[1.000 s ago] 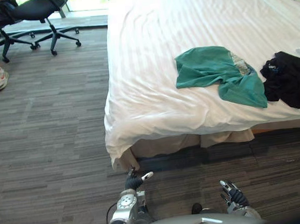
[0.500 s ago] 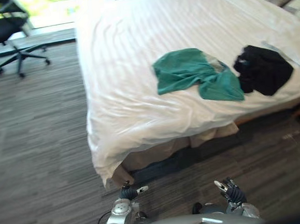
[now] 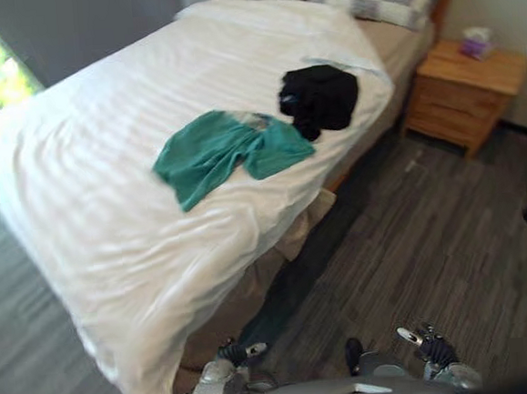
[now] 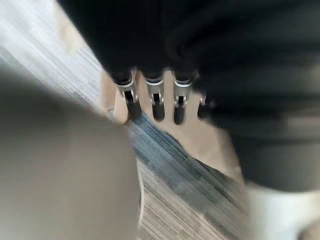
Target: Tidy the bed and pick cloth on bed and put in laundry
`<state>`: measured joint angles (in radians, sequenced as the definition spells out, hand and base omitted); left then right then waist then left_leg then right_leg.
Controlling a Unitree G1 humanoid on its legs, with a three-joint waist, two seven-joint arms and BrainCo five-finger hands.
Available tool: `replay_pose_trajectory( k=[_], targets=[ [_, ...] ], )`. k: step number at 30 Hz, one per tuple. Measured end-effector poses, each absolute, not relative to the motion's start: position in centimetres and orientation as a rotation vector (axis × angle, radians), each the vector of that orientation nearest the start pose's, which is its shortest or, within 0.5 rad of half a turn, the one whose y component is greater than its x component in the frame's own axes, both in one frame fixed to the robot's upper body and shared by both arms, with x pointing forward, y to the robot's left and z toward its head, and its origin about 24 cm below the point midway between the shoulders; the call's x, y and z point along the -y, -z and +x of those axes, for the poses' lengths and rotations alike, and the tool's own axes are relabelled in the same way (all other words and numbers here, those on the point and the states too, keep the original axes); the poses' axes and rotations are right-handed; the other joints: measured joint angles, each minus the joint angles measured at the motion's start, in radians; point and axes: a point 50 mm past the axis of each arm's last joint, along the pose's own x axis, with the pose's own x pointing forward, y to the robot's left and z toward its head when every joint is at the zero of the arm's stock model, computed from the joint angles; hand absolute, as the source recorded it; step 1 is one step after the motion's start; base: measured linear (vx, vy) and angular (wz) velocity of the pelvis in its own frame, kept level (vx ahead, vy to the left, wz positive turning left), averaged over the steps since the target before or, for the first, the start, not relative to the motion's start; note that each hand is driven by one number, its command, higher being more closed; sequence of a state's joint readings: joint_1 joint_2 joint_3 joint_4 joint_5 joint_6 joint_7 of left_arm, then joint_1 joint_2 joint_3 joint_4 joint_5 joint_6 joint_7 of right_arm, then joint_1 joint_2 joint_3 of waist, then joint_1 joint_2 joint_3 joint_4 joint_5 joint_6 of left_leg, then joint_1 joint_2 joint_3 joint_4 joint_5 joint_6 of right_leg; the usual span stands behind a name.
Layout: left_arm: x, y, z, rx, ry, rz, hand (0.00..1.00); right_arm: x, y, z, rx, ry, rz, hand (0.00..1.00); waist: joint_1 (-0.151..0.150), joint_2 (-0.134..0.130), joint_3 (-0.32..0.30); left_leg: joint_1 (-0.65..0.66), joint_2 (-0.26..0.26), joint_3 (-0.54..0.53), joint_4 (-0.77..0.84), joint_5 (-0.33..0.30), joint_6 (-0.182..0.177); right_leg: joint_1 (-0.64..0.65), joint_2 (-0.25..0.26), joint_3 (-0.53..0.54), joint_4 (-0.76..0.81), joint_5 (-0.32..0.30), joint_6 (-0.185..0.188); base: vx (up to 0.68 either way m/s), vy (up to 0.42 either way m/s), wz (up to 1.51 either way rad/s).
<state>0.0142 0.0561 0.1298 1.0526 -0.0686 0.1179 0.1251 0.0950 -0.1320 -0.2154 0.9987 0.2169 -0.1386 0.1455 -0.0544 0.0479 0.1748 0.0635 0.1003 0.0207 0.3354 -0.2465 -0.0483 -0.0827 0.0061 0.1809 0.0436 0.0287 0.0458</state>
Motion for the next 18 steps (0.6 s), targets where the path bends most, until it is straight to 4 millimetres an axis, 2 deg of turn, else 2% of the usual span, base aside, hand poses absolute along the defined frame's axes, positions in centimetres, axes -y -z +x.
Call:
replay_pose_trajectory(
  k=[1,2,3,4,5,7,9,10,11,12,13,14,15,16,18],
  targets=[
    [-18.9,16.3,10.2,-1.198,-0.349,-0.091,0.00,22.6,14.4,11.4,-0.880,0.238,0.192,0.00,0.008,0.019,-0.016,0.039,-0.005,-0.100,-0.131,-0.057,0.045,-0.032,0.048,0.061,-0.030,0.004,0.001,-0.04,0.111,-1.77],
    [-18.5,16.4,10.1,-1.201,-0.358,-0.120,0.00,22.7,14.3,11.8,-0.876,0.223,0.169,0.00,0.019,0.040,-0.027,0.038,0.010,-0.099,-0.159,-0.068,0.014,-0.054,0.062,0.057,-0.017,0.008,-0.006,-0.03,0.144,-1.97],
    [-18.5,16.4,10.0,-1.199,-0.383,-0.147,0.00,22.0,14.6,11.5,-0.895,0.203,0.179,0.00,0.012,0.031,-0.022,0.037,0.015,-0.048,-0.158,-0.068,0.034,-0.131,0.064,0.028,0.129,-0.011,-0.033,0.04,0.139,-1.08],
    [-18.6,16.3,10.5,-1.183,-0.376,-0.140,0.00,21.7,14.9,10.7,-0.921,0.199,0.174,0.00,0.000,-0.008,-0.034,0.054,-0.004,-0.004,-0.169,-0.058,0.024,-0.133,0.047,0.022,0.210,-0.019,-0.023,0.06,0.148,-0.87],
    [-18.8,16.2,10.6,-1.178,-0.376,-0.133,0.00,21.4,15.0,10.4,-0.929,0.195,0.176,0.00,0.007,-0.026,-0.046,0.063,-0.016,0.016,-0.178,-0.054,0.019,-0.122,0.031,0.028,0.181,-0.043,-0.014,0.09,0.135,-0.66],
    [-17.9,15.8,12.5,-1.148,-0.307,-0.080,0.00,20.7,14.8,10.8,-0.896,0.196,0.190,0.00,0.007,-0.017,-0.071,0.061,-0.011,0.056,-0.203,-0.035,0.010,-0.120,0.021,0.010,0.095,0.017,-0.002,0.10,0.113,-0.52],
    [-17.1,15.5,13.8,-1.132,-0.247,-0.046,0.00,20.2,14.6,11.3,-0.871,0.193,0.204,0.00,-0.007,-0.018,-0.070,0.069,-0.024,0.083,-0.217,-0.030,0.009,-0.131,0.024,0.030,0.086,0.040,0.004,0.11,0.087,-0.50],
    [-16.4,15.4,14.4,-1.129,-0.222,-0.048,0.00,19.7,14.5,11.8,-0.859,0.166,0.206,0.00,-0.005,-0.004,-0.066,0.077,-0.023,0.134,-0.221,-0.026,0.006,-0.149,0.033,-0.013,0.088,0.067,-0.010,0.08,0.064,-0.82],
    [-16.1,15.4,14.5,-1.127,-0.217,-0.054,0.00,19.6,14.4,12.1,-0.854,0.156,0.204,0.00,-0.006,-0.003,-0.065,0.078,-0.023,0.154,-0.221,-0.021,0.004,-0.158,0.034,-0.047,0.091,0.076,-0.023,0.04,-0.014,-1.14],
    [-16.0,15.4,14.8,-1.120,-0.220,-0.060,0.00,19.4,14.3,12.7,-0.844,0.127,0.189,0.00,-0.006,-0.009,-0.062,0.088,-0.030,0.215,-0.224,-0.006,0.011,-0.168,0.022,-0.162,0.089,0.084,-0.060,0.00,-0.056,-0.96],
    [-15.8,15.3,14.8,-1.109,-0.231,-0.080,0.00,19.6,14.2,12.9,-0.838,0.126,0.188,0.00,-0.013,0.003,-0.056,0.105,-0.031,0.251,-0.234,-0.004,0.015,-0.173,-0.005,-0.276,0.130,0.020,-0.116,0.00,-0.047,-0.88],
    [-15.7,15.2,14.9,-1.096,-0.228,-0.084,0.00,19.6,14.2,12.9,-0.838,0.134,0.191,0.00,-0.012,0.002,-0.055,0.114,-0.031,0.259,-0.238,-0.004,0.015,-0.182,-0.021,-0.324,0.171,-0.011,-0.128,0.01,-0.015,-0.51],
    [-15.4,15.1,15.2,-1.076,-0.207,-0.071,0.00,19.7,14.3,12.6,-0.847,0.139,0.192,0.00,-0.013,-0.009,-0.053,0.136,-0.036,0.265,-0.242,-0.006,0.014,-0.192,-0.044,-0.360,0.247,-0.039,-0.114,0.06,-0.011,-0.37],
    [-15.9,15.0,15.5,-1.048,-0.204,-0.060,0.00,19.6,14.6,12.2,-0.873,0.150,0.203,0.00,-0.013,-0.017,-0.056,0.145,-0.033,0.248,-0.227,-0.029,0.003,-0.189,-0.028,-0.347,0.259,-0.056,-0.095,0.06,-0.036,-0.29],
    [-16.2,14.8,15.8,-1.025,-0.207,-0.066,0.00,19.7,14.8,11.9,-0.893,0.165,0.216,0.00,-0.008,-0.027,-0.056,0.120,-0.020,0.210,-0.203,-0.042,0.006,-0.191,-0.011,-0.342,0.229,-0.054,-0.090,0.01,-0.106,-0.17]
  ],
)
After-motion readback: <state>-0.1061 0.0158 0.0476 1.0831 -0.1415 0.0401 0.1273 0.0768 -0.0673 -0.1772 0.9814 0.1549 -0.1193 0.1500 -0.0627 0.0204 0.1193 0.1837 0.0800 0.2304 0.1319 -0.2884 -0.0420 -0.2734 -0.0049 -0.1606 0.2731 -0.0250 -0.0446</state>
